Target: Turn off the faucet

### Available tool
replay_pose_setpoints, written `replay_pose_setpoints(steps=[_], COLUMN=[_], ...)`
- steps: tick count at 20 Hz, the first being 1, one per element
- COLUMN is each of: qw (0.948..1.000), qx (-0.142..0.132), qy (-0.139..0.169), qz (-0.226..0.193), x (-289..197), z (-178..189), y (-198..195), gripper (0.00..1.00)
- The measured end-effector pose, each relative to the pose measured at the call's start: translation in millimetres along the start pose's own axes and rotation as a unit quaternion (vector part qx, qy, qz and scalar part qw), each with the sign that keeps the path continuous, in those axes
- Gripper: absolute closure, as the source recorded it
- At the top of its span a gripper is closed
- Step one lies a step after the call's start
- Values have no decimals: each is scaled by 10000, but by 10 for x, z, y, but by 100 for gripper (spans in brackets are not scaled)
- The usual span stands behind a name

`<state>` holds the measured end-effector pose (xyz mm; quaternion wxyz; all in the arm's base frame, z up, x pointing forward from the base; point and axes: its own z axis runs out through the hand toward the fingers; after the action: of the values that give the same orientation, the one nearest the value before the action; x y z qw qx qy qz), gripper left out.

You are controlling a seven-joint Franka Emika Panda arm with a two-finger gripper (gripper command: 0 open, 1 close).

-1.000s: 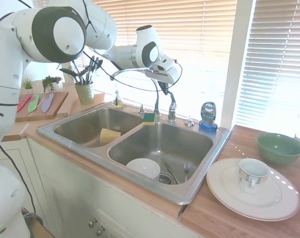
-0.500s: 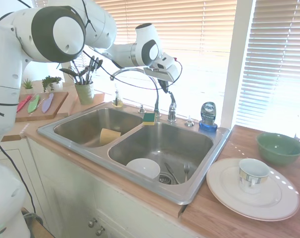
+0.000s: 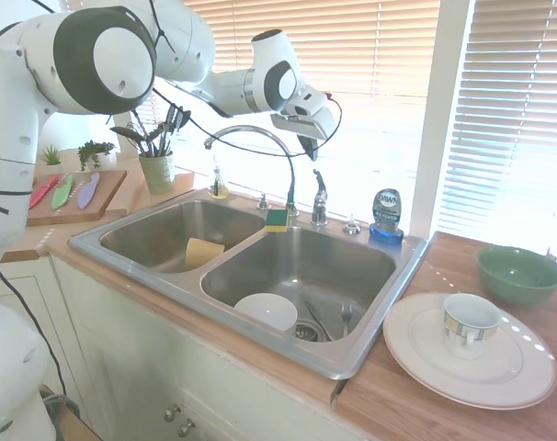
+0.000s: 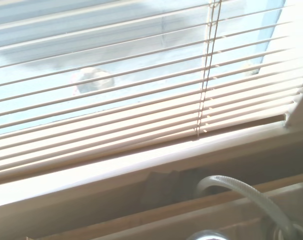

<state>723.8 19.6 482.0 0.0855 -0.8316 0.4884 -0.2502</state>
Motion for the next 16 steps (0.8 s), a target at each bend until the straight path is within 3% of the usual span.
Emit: replay_pose_setpoints(steps=[16], qw=[9996], qx=[-237], qy=[-143], qz=[-48], x=[-146], z=[224], y=[142], gripper=[100])
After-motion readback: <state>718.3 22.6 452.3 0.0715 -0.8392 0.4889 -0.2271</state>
